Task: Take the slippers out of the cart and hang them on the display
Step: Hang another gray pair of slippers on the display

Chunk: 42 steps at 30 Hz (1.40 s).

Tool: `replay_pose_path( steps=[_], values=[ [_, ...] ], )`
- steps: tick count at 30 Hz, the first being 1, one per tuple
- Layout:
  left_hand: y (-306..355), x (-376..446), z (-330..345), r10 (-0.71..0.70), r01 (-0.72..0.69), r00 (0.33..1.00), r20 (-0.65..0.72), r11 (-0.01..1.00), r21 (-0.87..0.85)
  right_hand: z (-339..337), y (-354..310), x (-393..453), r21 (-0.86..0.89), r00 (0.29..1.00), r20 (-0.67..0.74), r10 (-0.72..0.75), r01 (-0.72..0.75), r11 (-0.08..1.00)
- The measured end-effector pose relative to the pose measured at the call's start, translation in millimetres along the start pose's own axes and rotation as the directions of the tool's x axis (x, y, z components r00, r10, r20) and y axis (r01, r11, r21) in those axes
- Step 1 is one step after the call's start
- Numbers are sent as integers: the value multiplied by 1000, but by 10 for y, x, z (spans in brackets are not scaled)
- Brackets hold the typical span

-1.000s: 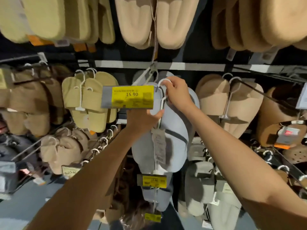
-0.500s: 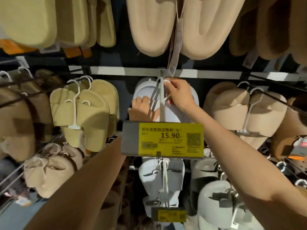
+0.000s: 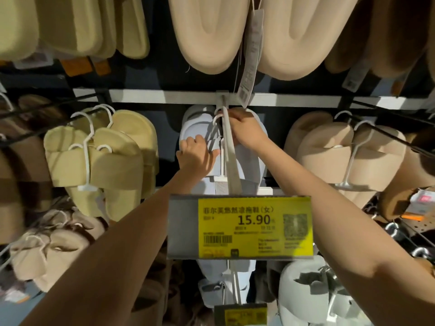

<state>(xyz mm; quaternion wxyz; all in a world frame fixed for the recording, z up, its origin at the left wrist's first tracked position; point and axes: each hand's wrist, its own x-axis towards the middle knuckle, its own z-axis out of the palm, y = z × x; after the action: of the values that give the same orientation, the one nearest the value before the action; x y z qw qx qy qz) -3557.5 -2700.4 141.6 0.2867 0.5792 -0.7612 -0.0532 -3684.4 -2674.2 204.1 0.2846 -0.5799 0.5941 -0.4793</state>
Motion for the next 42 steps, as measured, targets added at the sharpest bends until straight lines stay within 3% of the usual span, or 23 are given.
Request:
replay_pose_path(
  steps=[3,5,7,9,12,14,17,21,23,27,31,34,38,42],
  values=[
    [-68,0,52,143,-135,986,-89,987,88,7,4,22,13,1000,-2,29,-29,1000],
    [-61,31,45,54,-55,998,35,997,53,-11,-3,15,0,998,48,50,-50,999],
    [-63,40,24,82,-82,997,8,997,-13,-23,-10,-29,-18,995,81,64,-63,998],
    [-65,-50,-22,153,-154,988,26,987,45,-32,-19,-108,-113,999,35,-20,24,993],
    [-156,-155,-55,251,-230,955,-159,963,137,-50,18,-314,-340,974,-129,-185,132,931],
    [-199,-176,-64,198,-172,975,-101,959,226,-52,102,-469,-386,981,-147,-128,63,920],
    [-368,-461,-120,-31,40,999,-36,958,285,-57,183,-735,-560,998,61,-30,59,826],
    [-420,-1225,-283,-348,355,928,135,934,-33,84,214,-1248,-561,959,281,-32,191,805],
    [-406,-1639,-445,-427,429,901,75,903,-11,257,272,-1442,-609,924,373,-79,309,730],
    [-556,-2621,-726,-568,564,823,-6,815,131,672,278,-1977,-533,792,595,-138,517,670],
    [-737,-3684,-1265,-776,767,624,-90,586,260,1307,1,-2612,-396,610,760,-224,709,583],
    [-817,-4625,-1820,-887,901,412,-208,362,239,1898,-358,-3284,-162,387,872,-299,806,569],
    [-744,-6017,-2446,-934,983,135,-332,85,162,2515,-904,-4487,104,108,924,-366,851,515],
    [-424,-7195,-2849,-893,980,-171,-417,-199,24,2864,-1310,-5763,408,-205,864,-459,820,402]
  ],
)
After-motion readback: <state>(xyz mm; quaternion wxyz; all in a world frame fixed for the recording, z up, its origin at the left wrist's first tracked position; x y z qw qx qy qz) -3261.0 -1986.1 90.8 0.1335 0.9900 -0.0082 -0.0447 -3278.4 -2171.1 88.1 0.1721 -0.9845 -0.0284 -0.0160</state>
